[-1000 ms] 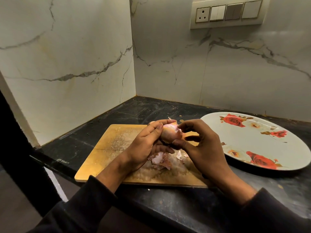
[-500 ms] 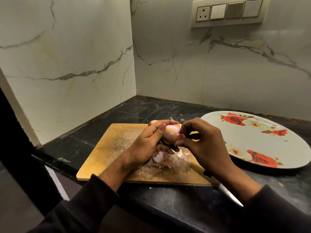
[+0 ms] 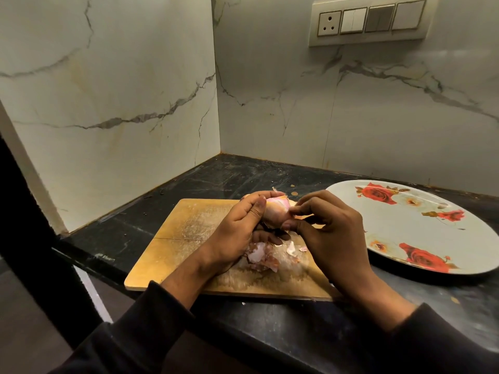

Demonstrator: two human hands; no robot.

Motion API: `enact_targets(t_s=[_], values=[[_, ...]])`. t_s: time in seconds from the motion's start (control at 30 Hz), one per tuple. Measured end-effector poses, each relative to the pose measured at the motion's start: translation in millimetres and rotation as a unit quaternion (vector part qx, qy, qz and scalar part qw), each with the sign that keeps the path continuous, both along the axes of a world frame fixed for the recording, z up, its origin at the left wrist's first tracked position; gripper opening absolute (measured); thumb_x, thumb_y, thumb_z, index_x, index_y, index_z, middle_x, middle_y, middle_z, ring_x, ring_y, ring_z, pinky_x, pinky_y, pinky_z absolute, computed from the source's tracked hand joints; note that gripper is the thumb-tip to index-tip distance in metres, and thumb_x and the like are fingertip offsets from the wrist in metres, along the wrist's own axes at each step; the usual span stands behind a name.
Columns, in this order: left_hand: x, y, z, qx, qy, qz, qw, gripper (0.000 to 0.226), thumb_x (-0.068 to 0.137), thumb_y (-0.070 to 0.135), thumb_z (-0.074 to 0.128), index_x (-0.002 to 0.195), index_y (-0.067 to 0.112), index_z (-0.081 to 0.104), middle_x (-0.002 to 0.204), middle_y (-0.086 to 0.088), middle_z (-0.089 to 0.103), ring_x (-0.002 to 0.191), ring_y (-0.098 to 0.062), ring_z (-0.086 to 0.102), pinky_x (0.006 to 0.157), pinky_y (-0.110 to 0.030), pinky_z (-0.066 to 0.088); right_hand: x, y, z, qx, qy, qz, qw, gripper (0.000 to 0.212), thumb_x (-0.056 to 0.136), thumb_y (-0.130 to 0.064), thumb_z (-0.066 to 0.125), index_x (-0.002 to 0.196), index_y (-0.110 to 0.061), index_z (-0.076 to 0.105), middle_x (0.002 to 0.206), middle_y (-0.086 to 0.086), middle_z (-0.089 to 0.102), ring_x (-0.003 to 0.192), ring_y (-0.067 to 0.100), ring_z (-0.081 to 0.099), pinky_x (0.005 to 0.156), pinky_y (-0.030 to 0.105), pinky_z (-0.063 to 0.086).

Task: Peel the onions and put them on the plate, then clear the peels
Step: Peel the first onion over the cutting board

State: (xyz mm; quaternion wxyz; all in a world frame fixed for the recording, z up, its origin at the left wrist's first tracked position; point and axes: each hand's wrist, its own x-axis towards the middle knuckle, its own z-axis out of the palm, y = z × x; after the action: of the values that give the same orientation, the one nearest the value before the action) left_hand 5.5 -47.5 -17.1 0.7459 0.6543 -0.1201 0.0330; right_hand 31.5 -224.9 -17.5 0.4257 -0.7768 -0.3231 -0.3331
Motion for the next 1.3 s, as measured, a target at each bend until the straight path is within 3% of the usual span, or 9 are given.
enact_targets(t_s=[0.4, 0.8, 1.0, 1.13, 1.3], values=[[-1.1, -0.4, 0.9, -0.001, 0.002, -0.002, 1.0, 0.039, 0.097, 0.036, 0.042, 0.128, 0.019, 0.058, 0.115, -0.018, 0.068, 0.088, -0.037, 0.072, 0.073, -0.034, 0.063, -0.8, -2.4, 0.1, 0.012, 0.013, -0.001, 1.0, 0.02, 0.073, -0.01, 0.088, 0.089, -0.013, 0.077, 0.089, -0.002, 0.072, 0.079, 0.005, 0.068, 0.071, 0.01, 0.055], [-1.7, -1.3, 1.8, -0.002, -0.001, -0.005, 1.0, 0.037, 0.096, 0.035, 0.042, 0.126, 0.02, 0.057, 0.119, -0.021, 0.065, 0.091, -0.038, 0.072, 0.074, -0.035, 0.063, -1.5, -0.4, -1.4, 0.03, 0.01, -0.021, 0.999, 0.019, 0.071, -0.005, 0.089, 0.087, -0.009, 0.08, 0.085, 0.001, 0.073, 0.076, 0.008, 0.068, 0.073, 0.013, 0.056], [-1.3, -0.9, 2.6, -0.005, 0.001, -0.009, 1.0, 0.037, 0.096, 0.035, 0.043, 0.126, 0.021, 0.057, 0.122, -0.022, 0.063, 0.094, -0.04, 0.072, 0.076, -0.037, 0.062, -2.1, 0.0, -3.5, 0.038, 0.009, -0.029, 0.999, 0.019, 0.071, -0.004, 0.088, 0.088, -0.009, 0.081, 0.084, -0.001, 0.072, 0.077, -0.005, 0.061, 0.072, 0.002, 0.049], [-1.3, -1.4, 2.2, -0.013, -0.001, -0.01, 1.0, 0.036, 0.095, 0.034, 0.044, 0.125, 0.02, 0.057, 0.12, -0.021, 0.065, 0.093, -0.039, 0.072, 0.075, -0.036, 0.062, -2.0, 0.4, -3.3, 0.04, 0.013, -0.028, 0.999, 0.02, 0.072, -0.005, 0.087, 0.09, -0.01, 0.08, 0.086, 0.0, 0.073, 0.076, 0.005, 0.067, 0.073, 0.006, 0.053], [-1.5, -1.1, 0.9, 0.007, -0.011, -0.004, 1.0, 0.039, 0.096, 0.034, 0.043, 0.128, 0.018, 0.056, 0.121, -0.018, 0.063, 0.091, -0.036, 0.072, 0.074, -0.034, 0.063, 1.1, -1.3, -1.3, 0.024, 0.035, 0.0, 0.999, 0.021, 0.072, -0.004, 0.087, 0.087, -0.014, 0.076, 0.088, -0.004, 0.07, 0.081, 0.002, 0.067, 0.073, 0.011, 0.055]])
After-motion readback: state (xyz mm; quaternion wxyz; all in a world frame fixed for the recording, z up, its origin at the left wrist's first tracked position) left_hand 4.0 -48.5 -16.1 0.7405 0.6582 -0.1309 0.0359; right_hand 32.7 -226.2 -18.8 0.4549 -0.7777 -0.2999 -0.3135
